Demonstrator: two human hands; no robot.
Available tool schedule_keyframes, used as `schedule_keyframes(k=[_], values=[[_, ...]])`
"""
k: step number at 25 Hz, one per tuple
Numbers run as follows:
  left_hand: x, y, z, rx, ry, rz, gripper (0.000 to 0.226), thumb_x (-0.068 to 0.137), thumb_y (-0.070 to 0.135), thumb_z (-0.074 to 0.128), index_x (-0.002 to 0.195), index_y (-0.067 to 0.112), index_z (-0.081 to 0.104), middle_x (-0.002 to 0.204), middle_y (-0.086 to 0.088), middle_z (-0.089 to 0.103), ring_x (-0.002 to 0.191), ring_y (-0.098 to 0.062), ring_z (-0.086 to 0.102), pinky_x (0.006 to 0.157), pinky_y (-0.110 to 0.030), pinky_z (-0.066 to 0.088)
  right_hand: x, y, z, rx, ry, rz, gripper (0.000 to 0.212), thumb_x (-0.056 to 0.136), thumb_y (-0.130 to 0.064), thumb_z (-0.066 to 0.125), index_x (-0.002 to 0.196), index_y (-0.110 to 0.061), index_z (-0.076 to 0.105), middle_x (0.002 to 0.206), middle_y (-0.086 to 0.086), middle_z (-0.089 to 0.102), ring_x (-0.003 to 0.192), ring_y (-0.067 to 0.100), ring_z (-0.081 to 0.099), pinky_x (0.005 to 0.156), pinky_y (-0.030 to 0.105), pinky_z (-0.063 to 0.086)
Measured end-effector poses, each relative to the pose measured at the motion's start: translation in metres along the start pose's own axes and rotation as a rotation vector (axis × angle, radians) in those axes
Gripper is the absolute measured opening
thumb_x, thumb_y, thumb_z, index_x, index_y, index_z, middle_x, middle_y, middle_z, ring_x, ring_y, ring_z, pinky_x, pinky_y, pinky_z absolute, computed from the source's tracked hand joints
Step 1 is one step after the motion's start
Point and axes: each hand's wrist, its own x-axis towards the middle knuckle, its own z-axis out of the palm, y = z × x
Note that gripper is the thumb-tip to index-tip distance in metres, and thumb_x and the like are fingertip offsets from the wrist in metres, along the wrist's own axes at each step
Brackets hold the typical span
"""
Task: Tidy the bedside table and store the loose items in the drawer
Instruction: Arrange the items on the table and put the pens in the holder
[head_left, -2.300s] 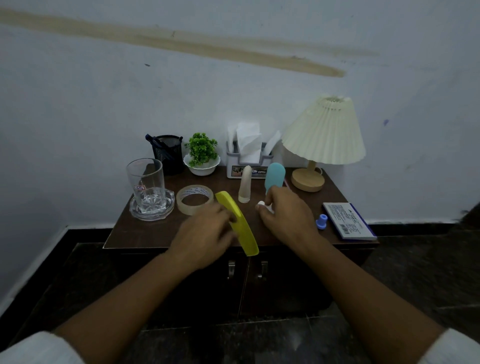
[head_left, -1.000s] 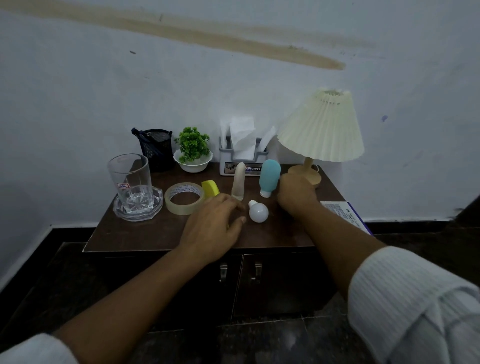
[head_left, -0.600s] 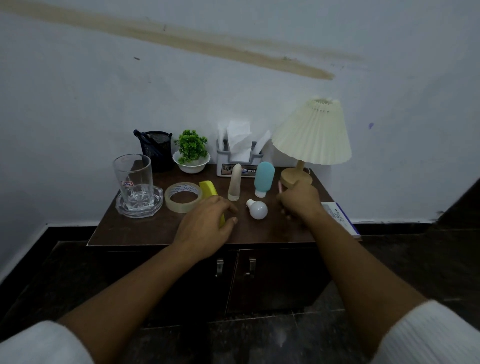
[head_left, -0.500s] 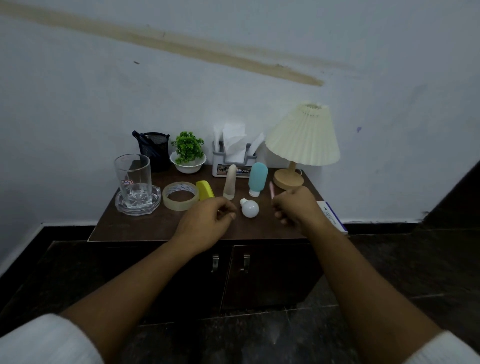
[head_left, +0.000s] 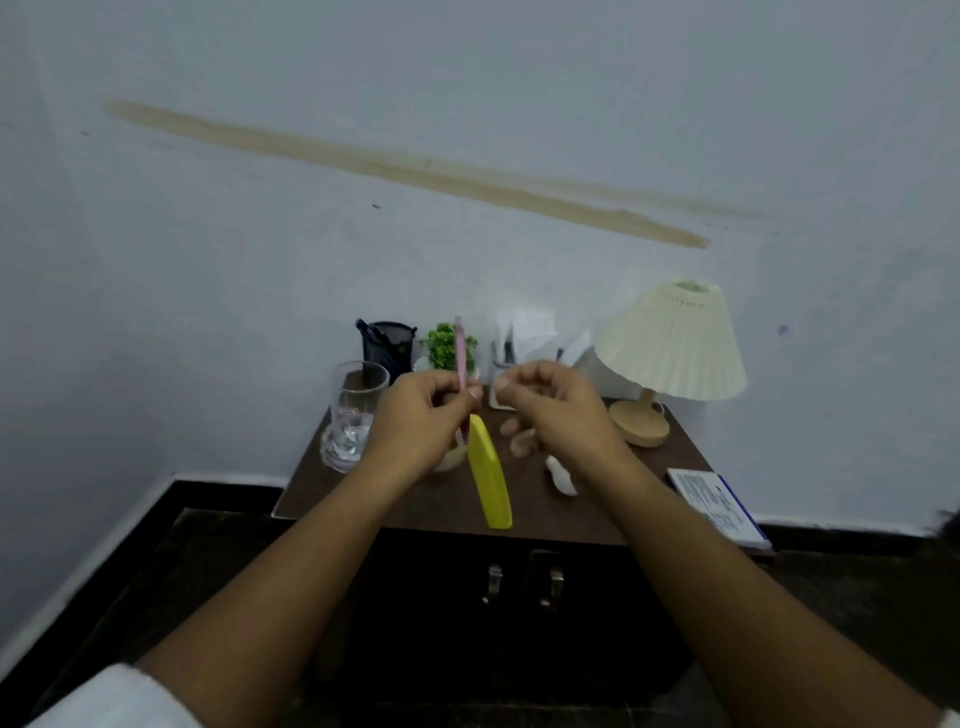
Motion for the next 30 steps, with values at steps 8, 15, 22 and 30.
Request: schedule_keyframes(k=[8, 15, 22, 30], values=[[0.095, 0.014, -0.074, 0.455, 0.035, 0.125, 0.030, 0.091, 0.048, 0.062, 0.104, 0.024, 0.074, 0.092, 0.001, 0.076, 0.086, -0.017, 0.070, 0.081, -0.043, 0.058, 0.131, -0.054, 0.062, -0.100, -0.056, -0.343, 0.007, 0.093, -0.008, 0.069, 0.097, -0.003, 0.071, 0.079, 0.022, 0.070, 0.066, 0.023, 0.071, 0.049, 0.029, 0.055], [0.157, -0.052, -0.112, 0.175, 0.059, -0.254, 0.056, 0.099, 0.057, 0.048, 0.131, 0.011, 0.055, 0.133, -0.008, 0.055, 0.122, -0.025, 0.054, 0.103, -0.046, 0.048, 0.227, 0.001, 0.095, -0.417, 0.008, -0.374, 0.018, 0.100, -0.021, 0.060, 0.095, -0.008, 0.071, 0.083, 0.007, 0.073, 0.074, 0.020, 0.074, 0.062, 0.040, 0.064], [0.171, -0.083, -0.099, -0.078, -0.042, -0.416, 0.077, 0.097, 0.068, 0.037, 0.150, 0.012, 0.039, 0.151, -0.012, 0.049, 0.126, -0.028, 0.056, 0.104, -0.047, 0.049, 0.263, 0.039, 0.116, -0.579, -0.064, -0.329, 0.008, 0.092, -0.016, 0.067, 0.094, -0.010, 0.072, 0.082, 0.008, 0.073, 0.079, 0.024, 0.073, 0.075, 0.047, 0.062], [0.142, -0.086, -0.116, -0.126, -0.008, -0.391, 0.080, 0.095, 0.071, 0.034, 0.154, 0.016, 0.036, 0.153, -0.009, 0.048, 0.129, -0.025, 0.056, 0.107, -0.048, 0.047, 0.225, 0.034, 0.104, -0.345, 0.006, -0.196, 0.022, 0.094, 0.002, 0.053, 0.110, -0.005, 0.067, 0.093, 0.013, 0.070, 0.079, 0.026, 0.075, 0.062, 0.037, 0.064]])
